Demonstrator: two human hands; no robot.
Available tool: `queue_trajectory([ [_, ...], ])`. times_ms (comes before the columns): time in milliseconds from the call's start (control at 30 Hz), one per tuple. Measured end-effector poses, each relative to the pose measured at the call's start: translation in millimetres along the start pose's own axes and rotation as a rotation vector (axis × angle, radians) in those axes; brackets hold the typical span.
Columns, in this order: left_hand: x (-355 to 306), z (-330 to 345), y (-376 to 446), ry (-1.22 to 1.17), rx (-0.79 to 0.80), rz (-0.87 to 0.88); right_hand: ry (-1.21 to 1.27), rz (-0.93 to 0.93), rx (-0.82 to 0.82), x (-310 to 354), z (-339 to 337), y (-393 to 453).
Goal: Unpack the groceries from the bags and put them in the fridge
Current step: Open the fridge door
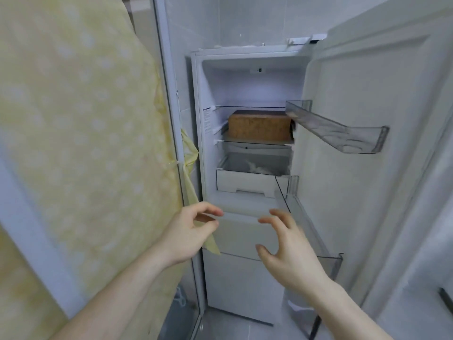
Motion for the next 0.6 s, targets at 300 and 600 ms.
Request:
queue_trajectory([
  [300,16.1,-3.2,19.0,0.008,0.038,-0.023,-0.077,0.271,0.045,-85.4,-2.3,11.2],
  [600,23.7,10.1,66.4,-0.005,-0.001,-0.063,-0.439,0.361,0.267,-154.8,-4.8,33.4],
])
Point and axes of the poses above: each hand's wrist, its own y-axis towards the middle knuckle, its own z-axis out of the palm, x = y × z, the point moved 8 cm from there along y, towards the middle knuckle, and after that the axes turned 13 degrees about -z, right-handed, at the moved point
